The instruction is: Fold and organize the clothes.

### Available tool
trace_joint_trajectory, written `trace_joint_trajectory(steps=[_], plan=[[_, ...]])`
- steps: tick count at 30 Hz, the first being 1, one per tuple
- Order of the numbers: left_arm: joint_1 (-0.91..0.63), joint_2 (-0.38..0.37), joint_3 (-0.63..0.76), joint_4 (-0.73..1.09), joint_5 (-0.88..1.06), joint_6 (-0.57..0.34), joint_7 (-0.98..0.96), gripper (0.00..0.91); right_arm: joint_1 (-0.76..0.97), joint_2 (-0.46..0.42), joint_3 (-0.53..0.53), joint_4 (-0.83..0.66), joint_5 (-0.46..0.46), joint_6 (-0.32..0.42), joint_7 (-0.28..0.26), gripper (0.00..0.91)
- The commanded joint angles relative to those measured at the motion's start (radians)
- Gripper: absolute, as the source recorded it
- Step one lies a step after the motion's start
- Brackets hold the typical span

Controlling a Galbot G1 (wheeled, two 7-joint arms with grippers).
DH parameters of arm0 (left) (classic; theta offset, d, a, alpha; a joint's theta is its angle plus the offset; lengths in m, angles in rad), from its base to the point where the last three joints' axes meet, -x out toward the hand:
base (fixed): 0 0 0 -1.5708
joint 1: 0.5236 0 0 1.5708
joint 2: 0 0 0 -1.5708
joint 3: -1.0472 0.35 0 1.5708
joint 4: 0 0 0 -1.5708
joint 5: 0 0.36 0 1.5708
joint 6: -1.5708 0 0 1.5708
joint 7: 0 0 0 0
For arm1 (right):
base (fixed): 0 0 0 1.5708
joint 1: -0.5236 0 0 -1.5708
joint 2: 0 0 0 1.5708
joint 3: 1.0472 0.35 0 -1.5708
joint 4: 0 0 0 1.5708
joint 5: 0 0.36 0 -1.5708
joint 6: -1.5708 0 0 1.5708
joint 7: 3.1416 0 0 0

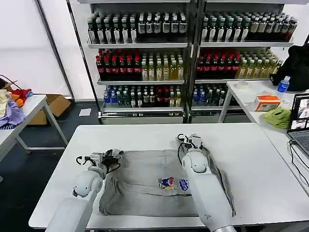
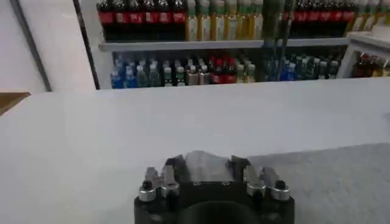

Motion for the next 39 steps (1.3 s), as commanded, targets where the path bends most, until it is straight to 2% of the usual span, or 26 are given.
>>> trace_joint_trajectory(steps=[1,6,10,22,32,39], plan=[[-0.003,-0.002,0.003,0.005,-0.002,-0.037,0.008,0.000,-0.012,0.001,-0.001,0.014,0.018,-0.001,-0.004,0.000],[0.001,-0.004,0.001,0.002,-0.005,-0.100,0.007,0.000,-0.021,-0.002,0.002,0.040,0.008,0.005,-0.021,0.000],[0.008,-0.003,-0.003,-0.019,-0.007,-0.137,0.007,0.000,-0.036,-0.015,-0.001,0.115,0.008,0.003,-0.028,0.000],[0.060,0.018,-0.034,-0.152,-0.010,-0.155,-0.006,0.000,-0.095,-0.096,-0.014,0.399,0.004,-0.003,-0.029,0.000],[0.204,0.038,-0.059,-0.297,0.009,-0.156,-0.003,0.000,-0.273,-0.153,0.009,0.650,0.017,0.000,-0.017,0.000],[0.281,0.033,-0.071,-0.345,0.032,-0.159,0.003,0.000,-0.427,-0.132,0.047,0.780,0.017,0.001,-0.016,0.000]])
